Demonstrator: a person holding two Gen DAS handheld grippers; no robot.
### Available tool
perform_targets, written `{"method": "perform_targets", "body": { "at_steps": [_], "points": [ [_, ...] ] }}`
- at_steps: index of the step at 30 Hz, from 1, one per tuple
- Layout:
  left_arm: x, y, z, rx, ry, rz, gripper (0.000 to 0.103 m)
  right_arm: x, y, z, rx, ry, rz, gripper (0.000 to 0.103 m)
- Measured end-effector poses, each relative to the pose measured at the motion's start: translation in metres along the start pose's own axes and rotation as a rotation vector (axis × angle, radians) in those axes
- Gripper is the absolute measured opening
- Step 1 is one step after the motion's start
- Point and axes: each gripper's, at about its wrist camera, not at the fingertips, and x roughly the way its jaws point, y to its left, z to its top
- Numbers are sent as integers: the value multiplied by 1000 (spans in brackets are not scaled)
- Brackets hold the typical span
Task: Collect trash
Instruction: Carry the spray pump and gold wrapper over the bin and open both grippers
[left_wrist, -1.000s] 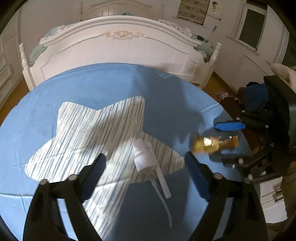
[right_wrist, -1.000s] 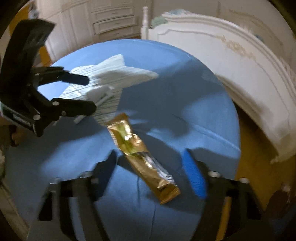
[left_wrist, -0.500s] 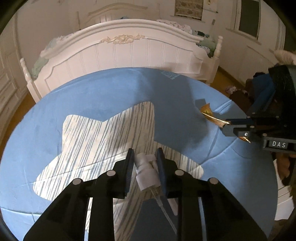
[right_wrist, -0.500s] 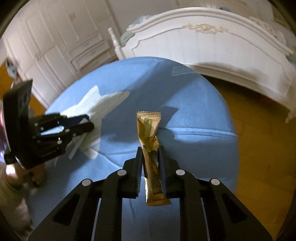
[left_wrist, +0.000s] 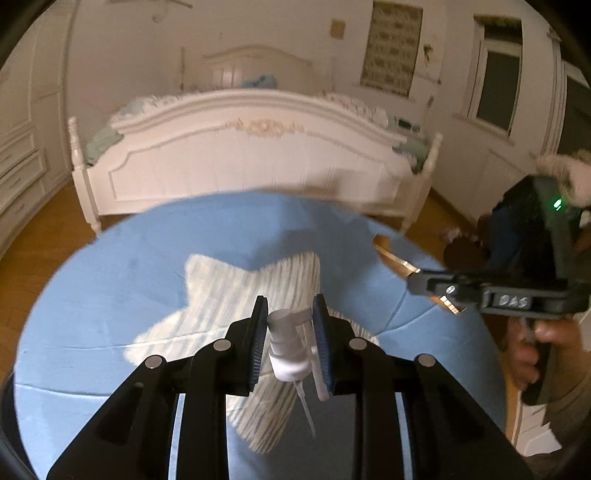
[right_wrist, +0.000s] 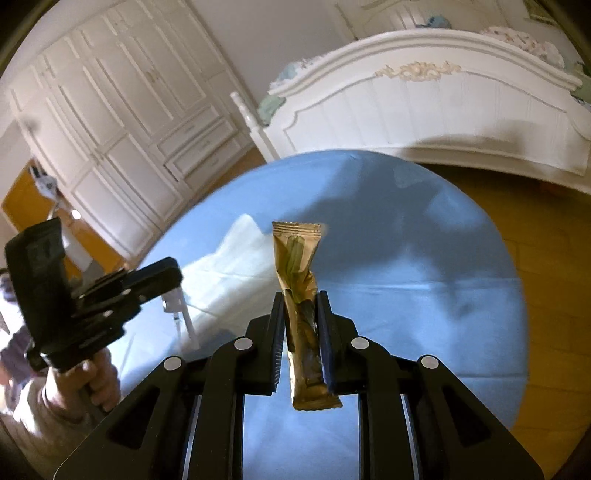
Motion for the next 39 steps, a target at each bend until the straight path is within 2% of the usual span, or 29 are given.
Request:
{"method": "perform_targets", "body": {
  "at_steps": [8, 19, 29, 39],
  "points": [
    [-63, 22, 8, -40, -124, 25, 26, -2, 48, 14, -11, -48, 58, 18],
    [-128, 82, -22, -162, -220, 133, 26, 24, 128, 25, -83, -22, 111, 18],
    [-177, 154, -61, -298, -270, 256, 26, 84, 221, 28, -209, 74, 180, 18],
    [-208, 223, -107, -440, -264, 369, 26, 165, 323, 14, -331, 222, 261, 18]
  ]
}}
